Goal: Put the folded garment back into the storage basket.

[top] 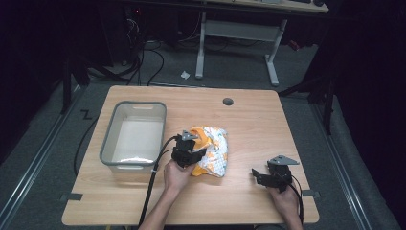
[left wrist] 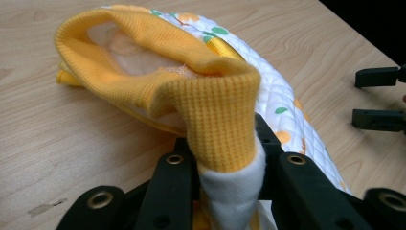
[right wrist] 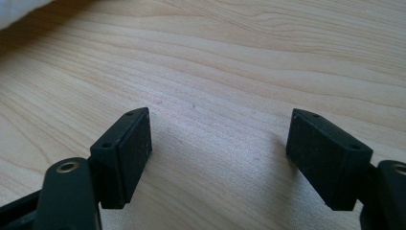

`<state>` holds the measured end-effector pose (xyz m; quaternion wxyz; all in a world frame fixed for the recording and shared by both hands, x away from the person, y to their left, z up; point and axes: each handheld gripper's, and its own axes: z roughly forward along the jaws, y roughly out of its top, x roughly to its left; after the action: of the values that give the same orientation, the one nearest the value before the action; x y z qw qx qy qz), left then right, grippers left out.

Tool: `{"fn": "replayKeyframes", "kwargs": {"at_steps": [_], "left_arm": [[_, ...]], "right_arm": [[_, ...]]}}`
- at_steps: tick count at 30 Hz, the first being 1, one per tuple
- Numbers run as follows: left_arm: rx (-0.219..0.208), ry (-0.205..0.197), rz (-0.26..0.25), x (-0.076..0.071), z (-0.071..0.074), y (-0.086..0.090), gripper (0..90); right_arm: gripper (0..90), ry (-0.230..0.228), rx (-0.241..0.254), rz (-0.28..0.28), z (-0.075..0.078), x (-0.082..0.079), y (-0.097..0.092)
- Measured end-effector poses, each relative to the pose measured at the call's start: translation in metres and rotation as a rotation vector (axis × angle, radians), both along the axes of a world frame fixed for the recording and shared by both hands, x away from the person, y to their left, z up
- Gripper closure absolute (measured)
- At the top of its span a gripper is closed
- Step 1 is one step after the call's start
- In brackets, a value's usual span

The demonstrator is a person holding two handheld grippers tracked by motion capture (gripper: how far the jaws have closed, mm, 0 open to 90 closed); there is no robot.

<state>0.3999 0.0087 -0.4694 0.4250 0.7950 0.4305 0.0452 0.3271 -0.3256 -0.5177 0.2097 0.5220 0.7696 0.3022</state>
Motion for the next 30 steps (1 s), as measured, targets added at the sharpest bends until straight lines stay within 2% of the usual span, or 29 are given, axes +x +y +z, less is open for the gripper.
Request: {"fn": "replayKeyframes", "kwargs": {"at_steps": [8,14,17,19,25,30], "left_arm": [[-0.028,-0.046,-0.003,-0.005,0.020,0.011,74.9],[-0.053,-0.054,0.000,-0.007,0.028,0.021,74.9],[-0.046,-0.055,0.000,-0.007,0.032,0.023,75.0],[-0.045,-0.075,-0.002,-0.008,0.038,0.024,75.0],[-0.065,-0.090,0.005,-0.008,0.045,0.031,75.0],[-0.057,-0.104,0.017,-0.007,0.050,0.038,74.9]], "right_arm": [[24.0,0.000,0.000,0.000,0.000,0.000,0.000],[24.0,0.000,0.000,0.000,0.000,0.000,0.000],[24.1,0.000,0.000,0.000,0.000,0.000,0.000],[24.1,0.000,0.000,0.000,0.000,0.000,0.000],[24.1,0.000,0.000,0.000,0.000,0.000,0.000],[24.0,0.000,0.000,0.000,0.000,0.000,0.000]]}}
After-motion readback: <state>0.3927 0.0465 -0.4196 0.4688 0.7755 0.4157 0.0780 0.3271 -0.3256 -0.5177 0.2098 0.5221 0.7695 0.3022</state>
